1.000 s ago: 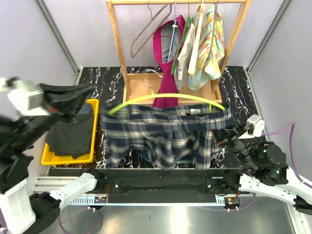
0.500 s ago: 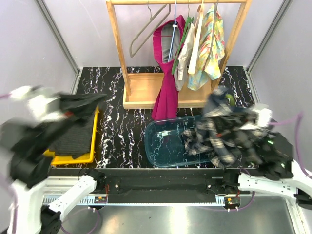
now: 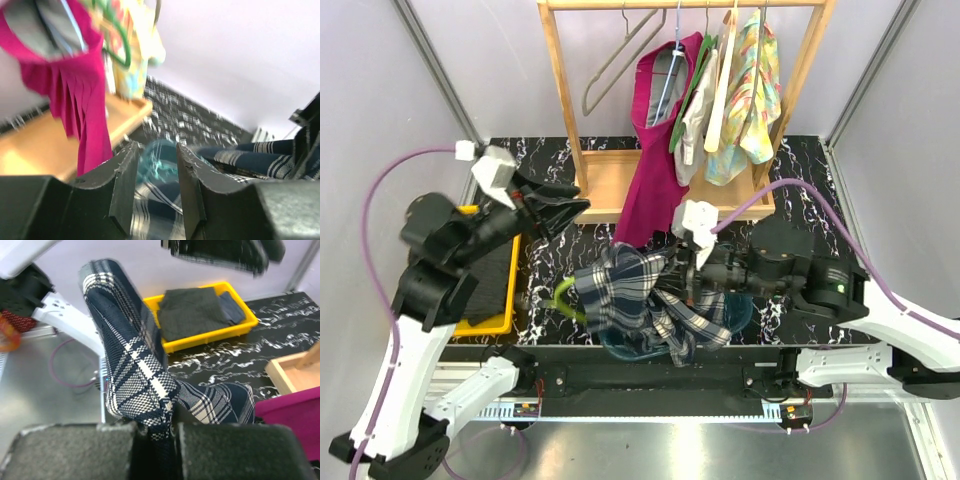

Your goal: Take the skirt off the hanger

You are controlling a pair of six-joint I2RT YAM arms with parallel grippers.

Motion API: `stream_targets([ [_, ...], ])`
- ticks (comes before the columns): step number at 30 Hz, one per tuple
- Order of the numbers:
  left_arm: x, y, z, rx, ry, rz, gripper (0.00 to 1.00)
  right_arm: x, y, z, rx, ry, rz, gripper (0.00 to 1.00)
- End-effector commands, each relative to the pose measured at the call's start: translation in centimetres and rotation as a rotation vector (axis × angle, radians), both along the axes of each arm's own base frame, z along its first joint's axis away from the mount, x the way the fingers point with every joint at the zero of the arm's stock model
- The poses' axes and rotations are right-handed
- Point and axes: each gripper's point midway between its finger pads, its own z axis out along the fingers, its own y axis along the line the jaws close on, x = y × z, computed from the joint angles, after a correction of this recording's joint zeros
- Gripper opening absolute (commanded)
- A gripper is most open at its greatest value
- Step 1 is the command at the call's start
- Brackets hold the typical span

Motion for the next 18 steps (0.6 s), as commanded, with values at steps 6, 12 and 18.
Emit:
stream_targets([
  [6, -5.3, 0.7, 4.5, -0.023, -0.231, -0.117, 0.38, -2.9, -4.3, 8.1, 0.222, -0.047, 0.073, 0.00],
  [12, -10.9, -0.6, 2.7, 0.092, -0.230, -0.457, 0.54, -2.4, -4.7, 8.6, 0.232, -0.068, 0.045, 0.00],
  [18, -11.5, 0.9, 1.6, 0.172, -0.315, -0.357, 0.58, -0.6, -5.5, 8.8, 0.237, -0.079, -0.065, 0.00],
])
